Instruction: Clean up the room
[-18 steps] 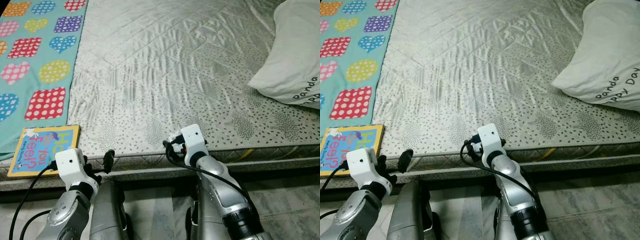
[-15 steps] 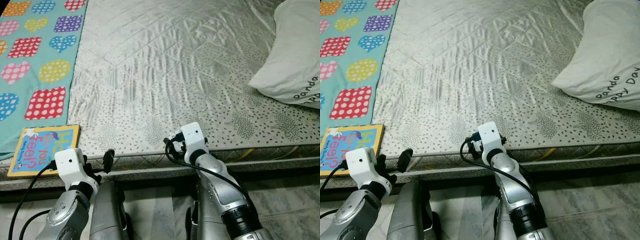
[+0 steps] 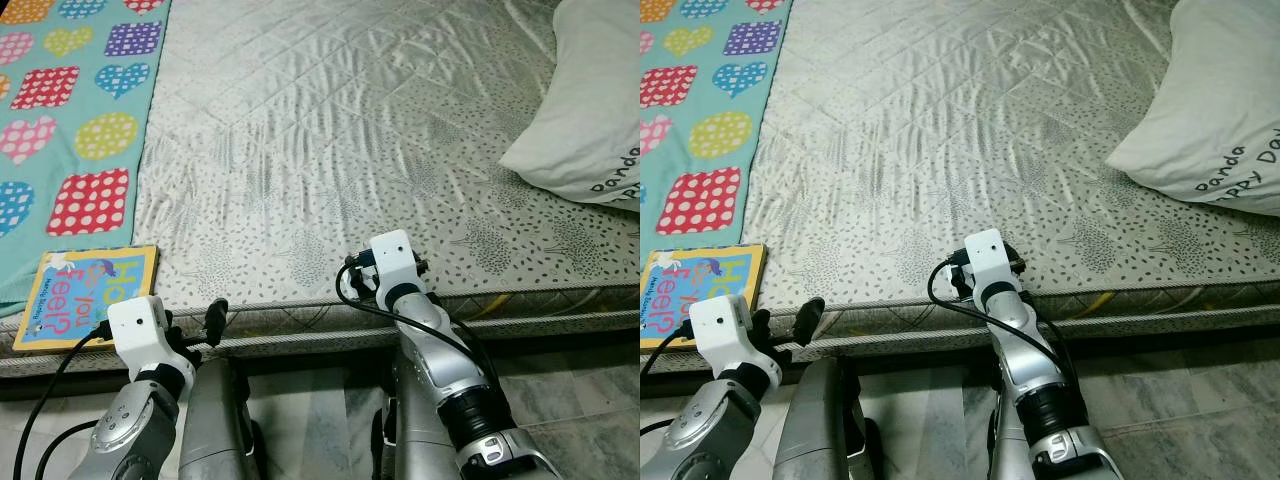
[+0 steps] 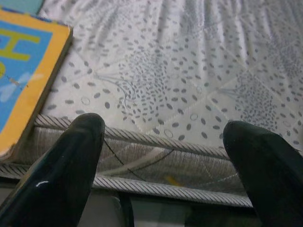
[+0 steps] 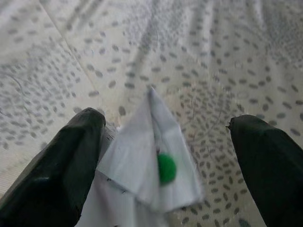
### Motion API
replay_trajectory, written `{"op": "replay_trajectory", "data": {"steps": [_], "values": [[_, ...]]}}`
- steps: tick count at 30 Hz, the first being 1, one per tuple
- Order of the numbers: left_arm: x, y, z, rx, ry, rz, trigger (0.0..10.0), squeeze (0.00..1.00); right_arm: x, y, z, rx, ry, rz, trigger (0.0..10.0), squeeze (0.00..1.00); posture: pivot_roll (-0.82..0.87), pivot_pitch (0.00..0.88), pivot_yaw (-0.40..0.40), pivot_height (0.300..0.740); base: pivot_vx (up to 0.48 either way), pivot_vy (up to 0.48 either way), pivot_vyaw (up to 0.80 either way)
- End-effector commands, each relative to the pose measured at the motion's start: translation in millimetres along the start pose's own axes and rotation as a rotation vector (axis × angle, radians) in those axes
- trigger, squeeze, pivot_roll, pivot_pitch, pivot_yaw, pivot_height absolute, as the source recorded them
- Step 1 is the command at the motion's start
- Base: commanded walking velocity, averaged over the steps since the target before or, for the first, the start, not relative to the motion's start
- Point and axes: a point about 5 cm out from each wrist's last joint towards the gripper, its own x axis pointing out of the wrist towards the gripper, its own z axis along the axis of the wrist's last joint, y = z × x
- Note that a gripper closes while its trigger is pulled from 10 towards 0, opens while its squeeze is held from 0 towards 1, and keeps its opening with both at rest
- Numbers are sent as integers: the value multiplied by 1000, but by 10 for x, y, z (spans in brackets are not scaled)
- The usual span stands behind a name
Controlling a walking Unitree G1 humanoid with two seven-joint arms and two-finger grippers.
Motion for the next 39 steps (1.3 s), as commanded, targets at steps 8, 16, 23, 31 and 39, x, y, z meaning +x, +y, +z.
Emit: {"op": "replay_trajectory", "data": {"steps": [8,16,23,31,39], "values": [[-52,32,-9,11,18,8,10000,0,-24,195,-139,-17,52,44,7176,0,-50,284,29,562,0,0,0],[-82,-169,-13,-3,37,-170,10000,0,-6,202,-129,-16,47,41,0,0,-48,279,30,562,0,0,0],[-85,-226,-25,23,44,-218,10000,0,7,177,-131,-11,42,35,0,0,-49,270,30,562,0,0,0],[-81,-279,-17,34,43,-275,10000,0,18,162,-135,-6,37,34,0,0,-50,257,33,562,0,0,0],[-67,-330,-24,39,42,-317,10000,0,44,144,-114,-6,26,32,0,0,-48,238,29,562,0,0,0]]}}
